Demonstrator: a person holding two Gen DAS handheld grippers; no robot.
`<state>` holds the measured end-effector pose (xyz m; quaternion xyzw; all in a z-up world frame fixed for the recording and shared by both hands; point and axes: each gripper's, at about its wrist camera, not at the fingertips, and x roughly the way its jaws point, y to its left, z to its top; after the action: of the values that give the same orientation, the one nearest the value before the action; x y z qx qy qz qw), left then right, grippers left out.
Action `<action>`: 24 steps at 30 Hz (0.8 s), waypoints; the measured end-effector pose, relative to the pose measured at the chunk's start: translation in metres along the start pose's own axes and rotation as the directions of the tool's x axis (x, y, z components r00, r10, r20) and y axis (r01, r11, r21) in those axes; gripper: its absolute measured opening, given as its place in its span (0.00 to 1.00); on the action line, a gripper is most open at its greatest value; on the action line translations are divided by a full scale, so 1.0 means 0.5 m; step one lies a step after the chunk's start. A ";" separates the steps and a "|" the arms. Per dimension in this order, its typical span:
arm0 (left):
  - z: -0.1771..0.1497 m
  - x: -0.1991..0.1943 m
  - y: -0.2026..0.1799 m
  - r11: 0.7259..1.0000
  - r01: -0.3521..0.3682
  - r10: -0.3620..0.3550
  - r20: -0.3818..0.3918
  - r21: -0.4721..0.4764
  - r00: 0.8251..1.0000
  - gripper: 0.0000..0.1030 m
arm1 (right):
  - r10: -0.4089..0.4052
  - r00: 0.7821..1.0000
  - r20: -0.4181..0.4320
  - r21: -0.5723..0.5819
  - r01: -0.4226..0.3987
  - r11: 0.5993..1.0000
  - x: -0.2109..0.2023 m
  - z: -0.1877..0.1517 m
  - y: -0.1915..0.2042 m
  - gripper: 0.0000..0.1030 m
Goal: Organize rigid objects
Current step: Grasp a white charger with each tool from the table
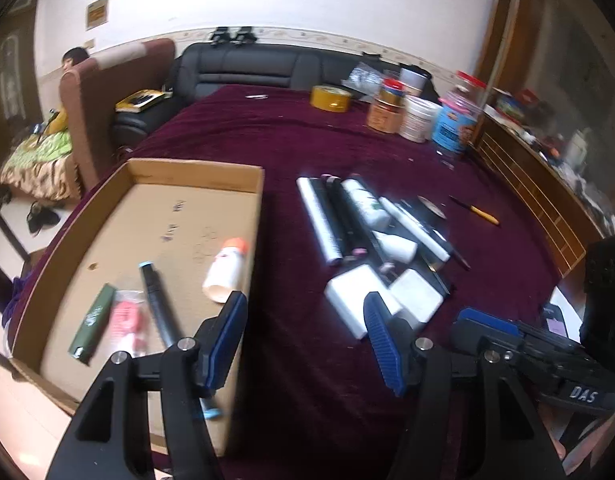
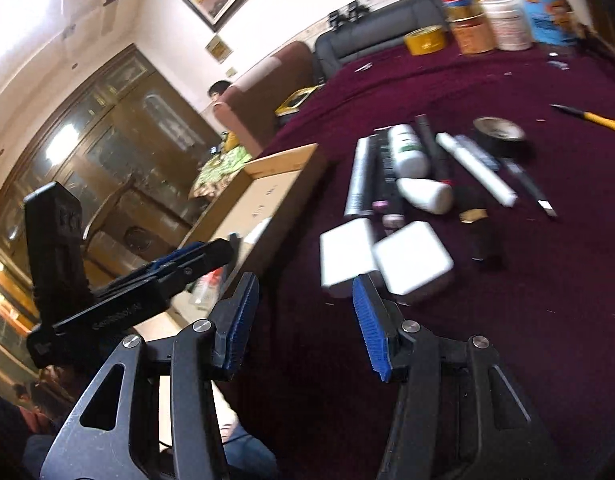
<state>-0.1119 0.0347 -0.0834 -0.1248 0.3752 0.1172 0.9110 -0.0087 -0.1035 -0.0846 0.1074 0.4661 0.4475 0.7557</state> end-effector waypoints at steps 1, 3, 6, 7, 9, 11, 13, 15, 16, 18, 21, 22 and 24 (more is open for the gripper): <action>-0.001 0.002 -0.010 1.000 0.006 -0.006 -0.003 0.015 1.000 0.59 | -0.012 1.000 -0.002 0.009 0.012 1.000 -0.002 -0.002 -0.012 0.48; -0.005 0.005 -0.025 0.999 0.010 -0.010 -0.011 0.033 1.000 0.59 | -0.026 1.000 -0.002 0.027 0.026 0.999 -0.002 -0.005 -0.028 0.48; -0.012 0.011 -0.038 0.999 0.017 -0.015 -0.026 0.052 1.000 0.59 | -0.041 0.999 -0.007 0.060 0.041 0.997 -0.007 -0.009 -0.060 0.48; -0.014 0.011 -0.039 0.998 0.019 -0.017 -0.030 0.054 0.999 0.59 | -0.049 0.999 -0.007 0.069 0.049 0.996 -0.011 -0.015 -0.068 0.48; -0.015 0.012 -0.038 0.998 0.020 -0.018 -0.034 0.053 0.999 0.59 | -0.062 0.998 -0.009 0.081 0.063 0.995 -0.015 -0.016 -0.077 0.48; -0.015 0.013 -0.032 0.999 0.028 -0.027 -0.036 0.045 0.999 0.59 | -0.078 0.997 -0.008 0.092 0.078 0.993 -0.017 -0.015 -0.082 0.48; -0.016 0.015 -0.028 0.999 0.036 -0.034 -0.041 0.034 0.999 0.59 | -0.090 0.996 -0.010 0.095 0.091 0.991 -0.018 -0.016 -0.088 0.48; -0.017 0.021 -0.025 0.999 0.048 -0.047 -0.056 0.024 0.997 0.59 | -0.103 0.995 -0.009 0.101 0.104 0.990 -0.017 -0.016 -0.094 0.48; -0.017 0.025 -0.024 0.998 0.056 -0.055 -0.065 0.022 0.996 0.59 | -0.106 0.994 -0.011 0.105 0.107 0.989 -0.016 -0.014 -0.097 0.48; -0.017 0.029 -0.024 0.998 0.059 -0.057 -0.071 0.025 0.996 0.59 | -0.116 0.993 -0.013 0.107 0.117 0.987 -0.012 -0.006 -0.102 0.48; -0.014 0.031 -0.022 0.998 0.066 -0.064 -0.074 0.021 0.995 0.59 | -0.126 0.992 -0.022 0.093 0.127 0.988 0.002 0.014 -0.106 0.48; -0.013 0.033 -0.022 0.998 0.066 -0.065 -0.078 0.018 0.995 0.59 | -0.139 0.990 -0.026 0.075 0.141 0.987 0.011 0.023 -0.105 0.48; -0.011 0.037 -0.019 0.998 0.065 -0.064 -0.089 0.011 0.994 0.59 | -0.177 0.984 -0.020 0.044 0.178 0.983 0.026 0.040 -0.100 0.48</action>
<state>-0.0999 0.0261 -0.0990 -0.1355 0.4117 0.0794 0.8977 0.0382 -0.1171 -0.1106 0.0787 0.4900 0.3684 0.7861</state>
